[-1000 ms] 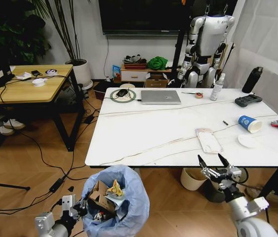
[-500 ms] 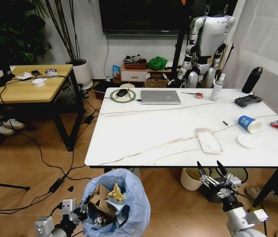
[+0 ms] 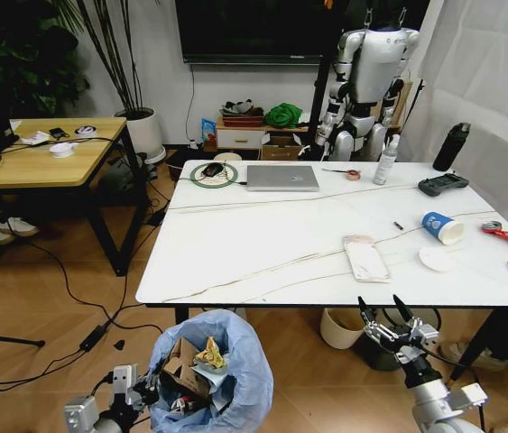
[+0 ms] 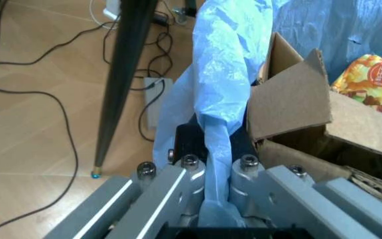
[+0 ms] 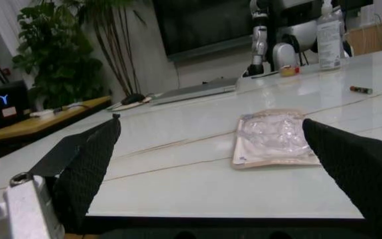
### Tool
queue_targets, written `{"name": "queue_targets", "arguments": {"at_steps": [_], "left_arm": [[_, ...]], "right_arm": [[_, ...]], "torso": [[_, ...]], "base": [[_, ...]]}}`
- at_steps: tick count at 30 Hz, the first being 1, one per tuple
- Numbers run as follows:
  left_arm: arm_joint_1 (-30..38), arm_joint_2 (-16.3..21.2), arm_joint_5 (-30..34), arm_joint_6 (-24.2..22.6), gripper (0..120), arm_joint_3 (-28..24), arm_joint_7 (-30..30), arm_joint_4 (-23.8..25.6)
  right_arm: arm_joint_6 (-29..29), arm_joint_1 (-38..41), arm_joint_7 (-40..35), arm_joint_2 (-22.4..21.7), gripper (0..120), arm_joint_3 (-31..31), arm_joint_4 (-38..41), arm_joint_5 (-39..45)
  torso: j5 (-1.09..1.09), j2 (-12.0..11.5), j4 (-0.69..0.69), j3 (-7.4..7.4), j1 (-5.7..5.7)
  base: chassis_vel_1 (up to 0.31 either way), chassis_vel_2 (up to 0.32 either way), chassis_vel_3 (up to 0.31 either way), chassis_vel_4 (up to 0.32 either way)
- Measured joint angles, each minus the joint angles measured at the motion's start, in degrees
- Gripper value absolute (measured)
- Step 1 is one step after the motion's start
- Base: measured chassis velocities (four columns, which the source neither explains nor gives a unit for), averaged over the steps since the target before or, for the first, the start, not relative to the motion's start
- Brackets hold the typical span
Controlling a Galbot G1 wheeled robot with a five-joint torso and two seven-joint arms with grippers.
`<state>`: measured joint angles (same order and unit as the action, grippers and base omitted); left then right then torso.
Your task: Pick up the trash bin and place the trash from the table into it.
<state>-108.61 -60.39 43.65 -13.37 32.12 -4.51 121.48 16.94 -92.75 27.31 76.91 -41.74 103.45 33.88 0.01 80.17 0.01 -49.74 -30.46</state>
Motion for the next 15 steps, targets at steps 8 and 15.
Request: {"name": "queue_targets", "arguments": {"at_steps": [8, 15], "left_arm": [[0.21, -0.38, -0.28, 0.00, 0, -0.29, -0.07, -0.17], [0.18, -0.48, -0.53, 0.00, 0, -0.36, -0.18, -0.18]], "right_arm": [[0.21, 0.37, 0.30, -0.65, 100, 0.17, -0.46, 0.68], [0.44, 0.40, 0.41, -1.08, 100, 0.24, -0.53, 0.89]], "torso": [[-0.01, 0.00, 0.00, 0.00, 0.00], [0.00, 0.00, 0.01, 0.00, 0.00]], "base": [[-0.088, -0.101, 0.107, 0.094], [-0.114, -0.118, 0.113, 0.106]]}}
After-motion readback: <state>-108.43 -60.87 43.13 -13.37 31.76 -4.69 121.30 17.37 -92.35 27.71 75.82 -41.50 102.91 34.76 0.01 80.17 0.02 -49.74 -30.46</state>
